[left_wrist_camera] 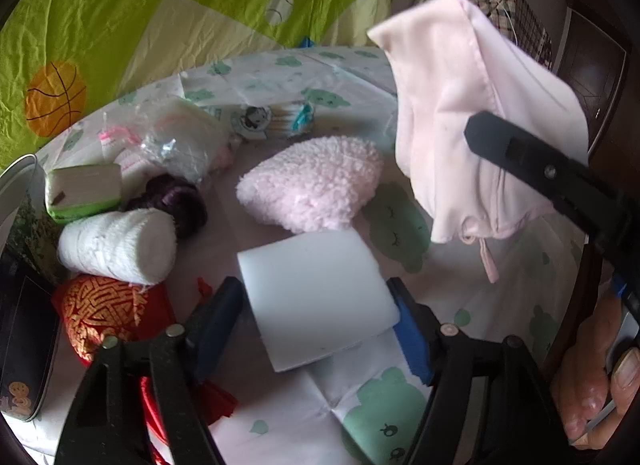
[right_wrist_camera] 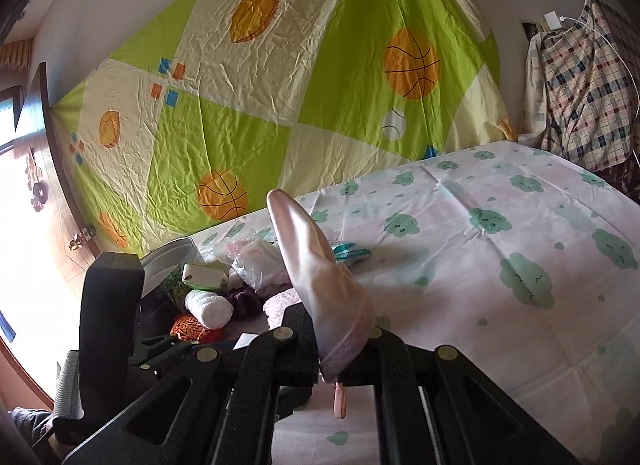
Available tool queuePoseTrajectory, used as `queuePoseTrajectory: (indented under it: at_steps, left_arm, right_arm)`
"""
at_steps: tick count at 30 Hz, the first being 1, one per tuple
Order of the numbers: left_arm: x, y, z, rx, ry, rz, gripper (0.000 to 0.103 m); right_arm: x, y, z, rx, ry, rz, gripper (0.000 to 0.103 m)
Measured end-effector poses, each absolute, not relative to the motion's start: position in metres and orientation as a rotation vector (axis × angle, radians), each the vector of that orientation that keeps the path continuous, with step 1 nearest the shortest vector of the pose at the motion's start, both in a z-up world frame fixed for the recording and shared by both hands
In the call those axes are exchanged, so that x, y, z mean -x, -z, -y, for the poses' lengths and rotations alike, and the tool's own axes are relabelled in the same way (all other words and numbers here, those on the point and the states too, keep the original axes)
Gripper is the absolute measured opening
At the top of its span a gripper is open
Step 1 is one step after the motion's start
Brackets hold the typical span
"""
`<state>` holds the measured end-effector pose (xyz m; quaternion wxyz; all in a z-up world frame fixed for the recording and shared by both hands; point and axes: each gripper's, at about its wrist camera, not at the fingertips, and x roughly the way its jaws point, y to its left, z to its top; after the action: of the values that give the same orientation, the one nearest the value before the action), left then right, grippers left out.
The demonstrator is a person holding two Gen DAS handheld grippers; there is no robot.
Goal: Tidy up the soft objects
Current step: 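Lift the pink cloth with the right gripper while the left gripper grasps the white sponge, then carry the pink cloth and white sponge with both grippers over the dark tin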
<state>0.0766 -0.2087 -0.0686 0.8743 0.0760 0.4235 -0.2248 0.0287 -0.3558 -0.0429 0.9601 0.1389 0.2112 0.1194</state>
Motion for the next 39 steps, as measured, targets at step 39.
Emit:
queuePoseTrajectory:
  at_steps: [39]
  left_arm:
    - [-0.044, 0.034, 0.115, -0.051, 0.254, -0.473, 0.06]
  right_arm:
    - [-0.038, 0.033, 0.322, -0.181, -0.244, -0.37, 0.006]
